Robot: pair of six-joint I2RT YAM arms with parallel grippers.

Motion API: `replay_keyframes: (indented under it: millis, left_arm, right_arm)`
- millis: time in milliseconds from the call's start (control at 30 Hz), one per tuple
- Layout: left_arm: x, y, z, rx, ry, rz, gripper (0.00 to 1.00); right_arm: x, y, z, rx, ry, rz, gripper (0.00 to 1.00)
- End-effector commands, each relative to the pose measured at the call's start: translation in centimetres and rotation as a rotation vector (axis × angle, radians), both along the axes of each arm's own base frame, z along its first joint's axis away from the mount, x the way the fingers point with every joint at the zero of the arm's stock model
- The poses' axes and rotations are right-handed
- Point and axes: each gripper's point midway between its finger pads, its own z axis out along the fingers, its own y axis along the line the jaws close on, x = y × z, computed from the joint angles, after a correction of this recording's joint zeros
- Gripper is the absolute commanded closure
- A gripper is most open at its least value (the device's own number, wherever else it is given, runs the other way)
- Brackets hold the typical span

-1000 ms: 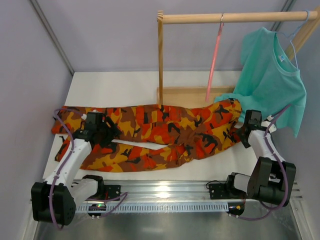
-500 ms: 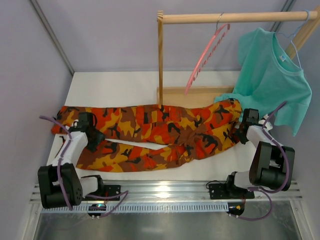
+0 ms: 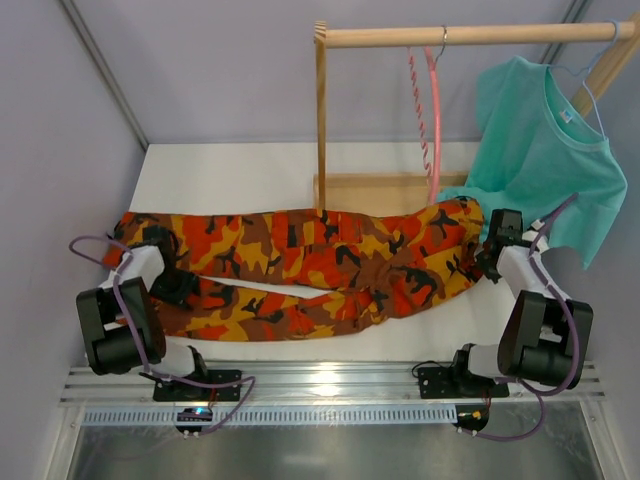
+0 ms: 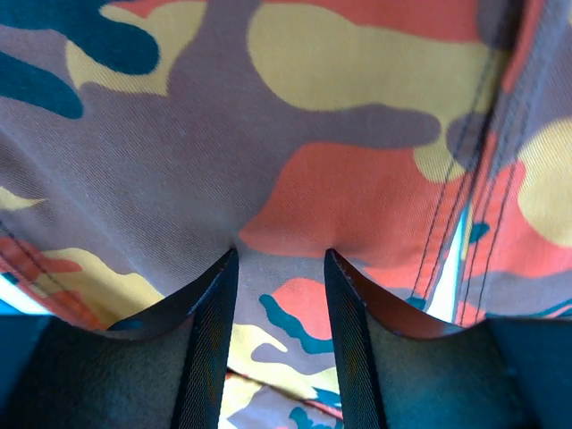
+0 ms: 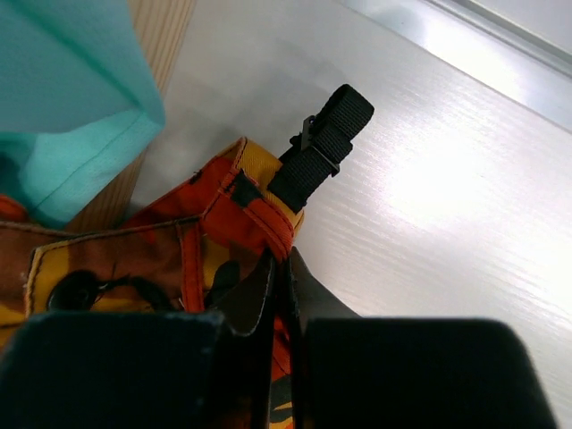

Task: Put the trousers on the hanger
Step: Fold the trousers

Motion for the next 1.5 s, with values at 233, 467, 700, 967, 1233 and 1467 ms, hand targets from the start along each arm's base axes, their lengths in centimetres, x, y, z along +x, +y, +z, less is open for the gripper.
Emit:
replay_keyframes:
  millis: [233,467,700,967,1233,1467]
  left_arm:
    - [-1.9,5.8,-1.0,0.132,0.119,0.137,0.59]
    - [-1.9,7.6,-0.7,0.149,0.118,0.172,0.65]
    - [-1.9,8.8,1.7,0.212,0.104,0.177,0.52]
    - [-2.4,11.0,4.2,0.296,0.115,0.197,0.36]
    - [-4.6,13.0,4.7,0.301,0.127,0.281,0.34]
    - [-6.7,13.8,2.8,0.244,0.164,0.343,0.33]
  right_arm:
    - [-0.1,-3.7,8.8,-0.214,-0.006,-0.021,0.96]
    - [0.0,-3.7,12.0,-0.241,-0.041,0.028,0.96]
    - [1.2,-1.5,11.2,-0.155,-0.145,0.109,0.96]
    - [1.8,-0.9,10.6,-0.126,-0.159,0.139,0.96]
    - [2.2,-0.5,10.1,-0.108,-0.163,0.165,0.96]
    - [2.3,-0.5,10.0,-0.112,-0.164,0.175,0.96]
